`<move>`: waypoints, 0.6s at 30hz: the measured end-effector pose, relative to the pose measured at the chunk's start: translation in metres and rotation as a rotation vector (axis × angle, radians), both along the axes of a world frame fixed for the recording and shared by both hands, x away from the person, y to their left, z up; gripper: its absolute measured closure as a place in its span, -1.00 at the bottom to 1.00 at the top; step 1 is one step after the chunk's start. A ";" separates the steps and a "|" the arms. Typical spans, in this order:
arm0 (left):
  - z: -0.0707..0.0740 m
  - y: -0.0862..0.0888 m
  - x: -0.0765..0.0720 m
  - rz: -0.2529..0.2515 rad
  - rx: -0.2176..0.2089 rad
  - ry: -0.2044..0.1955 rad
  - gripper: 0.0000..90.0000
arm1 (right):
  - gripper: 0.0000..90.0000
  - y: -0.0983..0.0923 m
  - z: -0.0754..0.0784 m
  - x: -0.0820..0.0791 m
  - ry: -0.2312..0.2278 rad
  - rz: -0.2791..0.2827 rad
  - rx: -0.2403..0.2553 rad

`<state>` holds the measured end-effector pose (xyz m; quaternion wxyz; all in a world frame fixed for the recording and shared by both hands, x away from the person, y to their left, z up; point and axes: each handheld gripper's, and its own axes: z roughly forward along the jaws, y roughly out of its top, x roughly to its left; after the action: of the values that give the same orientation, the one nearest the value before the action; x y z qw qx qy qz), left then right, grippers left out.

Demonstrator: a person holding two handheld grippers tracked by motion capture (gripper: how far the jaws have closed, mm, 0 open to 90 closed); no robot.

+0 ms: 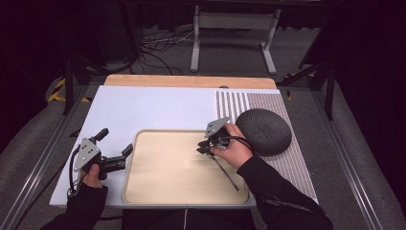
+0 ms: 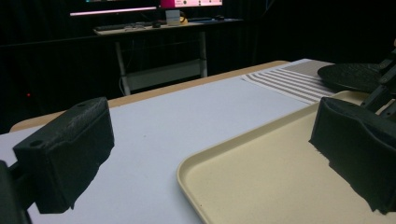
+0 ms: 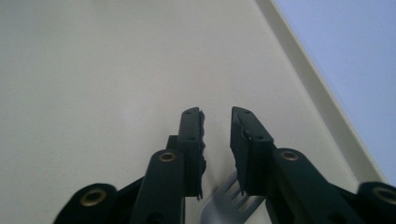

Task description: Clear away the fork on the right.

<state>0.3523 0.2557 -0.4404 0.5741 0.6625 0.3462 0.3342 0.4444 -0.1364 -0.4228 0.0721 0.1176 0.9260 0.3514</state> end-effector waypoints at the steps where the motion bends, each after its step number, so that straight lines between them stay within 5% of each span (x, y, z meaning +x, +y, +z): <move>1: 0.000 0.000 0.000 0.001 0.000 0.000 -1.00 | 0.78 0.000 -0.001 0.001 0.001 0.000 0.000; 4: 0.000 0.000 0.000 0.000 0.000 -0.001 -1.00 | 0.98 0.000 -0.008 0.003 -0.008 0.009 -0.016; 18: 0.000 0.000 0.000 0.001 0.001 0.000 -1.00 | 1.00 0.001 -0.015 0.003 -0.027 0.006 -0.051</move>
<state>0.3523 0.2557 -0.4405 0.5737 0.6627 0.3461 0.3346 0.4477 -0.1353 -0.4378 0.0866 0.1080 0.9340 0.3293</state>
